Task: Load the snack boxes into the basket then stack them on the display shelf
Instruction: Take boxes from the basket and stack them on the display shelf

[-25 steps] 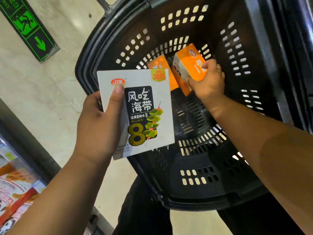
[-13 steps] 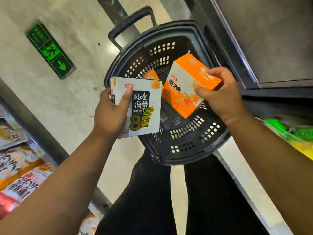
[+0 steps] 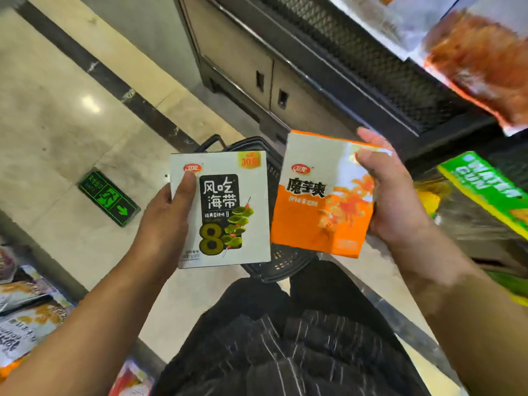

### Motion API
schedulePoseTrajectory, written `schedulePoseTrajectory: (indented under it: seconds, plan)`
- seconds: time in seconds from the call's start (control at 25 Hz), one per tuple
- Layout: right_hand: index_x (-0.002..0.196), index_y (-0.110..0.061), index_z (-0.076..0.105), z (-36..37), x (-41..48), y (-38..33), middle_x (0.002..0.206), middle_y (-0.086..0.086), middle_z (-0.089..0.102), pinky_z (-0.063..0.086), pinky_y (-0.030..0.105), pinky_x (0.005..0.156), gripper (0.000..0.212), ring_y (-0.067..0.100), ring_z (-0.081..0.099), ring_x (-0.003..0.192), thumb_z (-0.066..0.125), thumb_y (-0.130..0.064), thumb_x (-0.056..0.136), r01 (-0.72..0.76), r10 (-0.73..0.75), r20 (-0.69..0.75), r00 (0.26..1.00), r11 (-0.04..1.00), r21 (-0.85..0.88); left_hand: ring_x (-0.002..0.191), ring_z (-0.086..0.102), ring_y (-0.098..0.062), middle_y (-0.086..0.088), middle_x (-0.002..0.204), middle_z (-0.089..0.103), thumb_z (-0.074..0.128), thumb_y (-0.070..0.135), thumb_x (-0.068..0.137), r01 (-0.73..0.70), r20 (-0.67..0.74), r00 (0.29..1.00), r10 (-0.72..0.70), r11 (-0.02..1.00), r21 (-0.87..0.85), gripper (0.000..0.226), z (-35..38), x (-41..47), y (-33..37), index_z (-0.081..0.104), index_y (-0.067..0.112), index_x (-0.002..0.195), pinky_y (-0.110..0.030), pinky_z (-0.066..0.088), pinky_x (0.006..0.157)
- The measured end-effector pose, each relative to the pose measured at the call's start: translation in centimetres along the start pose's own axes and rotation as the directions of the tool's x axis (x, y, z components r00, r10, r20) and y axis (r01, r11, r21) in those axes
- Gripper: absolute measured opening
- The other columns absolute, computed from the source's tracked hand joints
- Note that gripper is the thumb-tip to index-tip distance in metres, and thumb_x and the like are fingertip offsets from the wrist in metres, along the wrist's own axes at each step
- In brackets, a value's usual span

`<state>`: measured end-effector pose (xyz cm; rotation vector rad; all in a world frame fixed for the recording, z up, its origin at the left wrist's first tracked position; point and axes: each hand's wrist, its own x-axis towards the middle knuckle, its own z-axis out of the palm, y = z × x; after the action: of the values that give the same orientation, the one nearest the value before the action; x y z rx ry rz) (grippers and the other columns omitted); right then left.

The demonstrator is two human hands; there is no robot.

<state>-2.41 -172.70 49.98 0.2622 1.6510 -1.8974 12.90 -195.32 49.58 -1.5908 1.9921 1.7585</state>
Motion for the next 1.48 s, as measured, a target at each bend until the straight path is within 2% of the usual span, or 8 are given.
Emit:
schedulePoseTrajectory:
  seconds: [0.12, 0.28, 0.48, 0.72, 0.84, 1.04, 1.2, 1.48]
  plan:
    - [0.121, -0.027, 0.06, -2.1, -4.4, -2.8, 0.087, 0.003, 0.068, 0.055, 0.038, 0.075, 0.049, 0.021, 0.067, 0.081, 0.059, -0.027, 0.072, -0.011, 0.012, -0.025, 1.0, 0.998, 0.064, 0.049, 0.061, 0.009, 0.015, 0.066, 0.066, 0.036, 0.056, 0.098, -0.102, 0.108, 0.99, 0.095, 0.993, 0.059, 0.04, 1.1, -4.1, 3.2, 0.062, 0.027, 0.108, -0.009, 0.042, 0.039]
    - [0.121, -0.024, 0.06, -6.4, -8.8, -4.8, 0.094, 0.006, 0.066, 0.054, 0.035, 0.074, 0.05, 0.022, 0.065, 0.084, 0.058, -0.027, 0.071, 0.045, -0.034, -0.089, 0.995, 0.99, 0.131, 0.054, 0.067, 0.001, 0.025, 0.063, 0.068, 0.038, 0.062, 0.095, -0.162, 0.199, 0.969, 0.147, 0.985, 0.058, 0.04, 3.8, -8.0, 5.4, 0.064, 0.031, 0.098, -0.015, 0.046, 0.039]
    - [0.132, -0.02, 0.055, -13.4, -13.4, -6.0, 0.119, 0.013, 0.066, 0.049, 0.054, 0.095, 0.045, 0.035, 0.066, 0.107, 0.054, -0.022, 0.086, 0.071, -0.044, -0.14, 0.989, 0.979, 0.189, 0.062, 0.071, -0.004, 0.018, 0.072, 0.073, 0.042, 0.053, 0.097, -0.249, 0.319, 0.921, 0.226, 0.968, 0.034, 0.038, 9.0, -13.8, 6.5, 0.067, 0.025, 0.105, -0.014, 0.05, 0.047]
    - [0.123, -0.029, 0.057, -25.1, -19.2, -8.2, 0.101, 0.008, 0.075, 0.059, 0.043, 0.064, 0.06, 0.032, 0.073, 0.088, 0.072, -0.019, 0.066, 0.066, -0.044, -0.131, 0.99, 0.983, 0.169, 0.071, 0.075, -0.018, 0.002, 0.083, 0.077, 0.044, 0.056, 0.095, -0.237, 0.399, 0.895, 0.2, 0.971, 0.043, 0.046, 18.3, -21.6, 6.6, 0.068, 0.02, 0.108, -0.029, 0.059, 0.06]
    - [0.122, -0.03, 0.056, -30.0, -21.2, -9.3, 0.1, 0.011, 0.074, 0.058, 0.045, 0.065, 0.063, 0.035, 0.073, 0.087, 0.08, -0.016, 0.065, 0.091, -0.07, -0.146, 0.987, 0.985, 0.147, 0.072, 0.073, -0.008, 0.011, 0.078, 0.076, 0.043, 0.062, 0.086, -0.313, 0.415, 0.869, 0.269, 0.949, 0.042, 0.048, 22.3, -25.1, 6.8, 0.069, 0.023, 0.098, -0.018, 0.052, 0.056]
    - [0.118, -0.027, 0.058, -36.3, -24.0, -11.2, 0.098, 0.011, 0.074, 0.057, 0.048, 0.073, 0.054, 0.034, 0.073, 0.087, 0.073, -0.025, 0.067, 0.185, -0.149, -0.221, 0.964, 0.971, 0.151, 0.081, 0.064, 0.015, 0.03, 0.086, 0.071, 0.045, 0.07, 0.077, -0.397, 0.463, 0.821, 0.333, 0.917, 0.046, 0.046, 27.6, -28.9, 7.6, 0.068, 0.036, 0.098, -0.024, 0.043, 0.073]
    - [0.113, -0.027, 0.06, -39.9, -25.6, -12.5, 0.092, 0.008, 0.075, 0.059, 0.046, 0.072, 0.05, 0.031, 0.073, 0.084, 0.073, -0.023, 0.065, 0.25, -0.198, -0.263, 0.944, 0.951, 0.183, 0.104, 0.066, -0.002, 0.022, 0.102, 0.073, 0.051, 0.08, 0.073, -0.424, 0.5, 0.79, 0.354, 0.905, 0.03, 0.052, 31.1, -30.4, 9.1, 0.071, 0.041, 0.101, -0.035, 0.047, 0.094]
    - [0.109, -0.026, 0.062, -43.6, -27.0, -13.7, 0.089, 0.005, 0.073, 0.057, 0.038, 0.062, 0.048, 0.027, 0.072, 0.08, 0.076, -0.026, 0.064, 0.339, -0.254, -0.375, 0.892, 0.924, 0.179, 0.1, 0.056, 0.013, 0.029, 0.106, 0.067, 0.049, 0.068, 0.074, -0.514, 0.64, 0.632, 0.436, 0.855, -0.075, 0.047, 36.3, -31.4, 12.6, 0.061, 0.046, 0.114, -0.025, 0.04, 0.083]
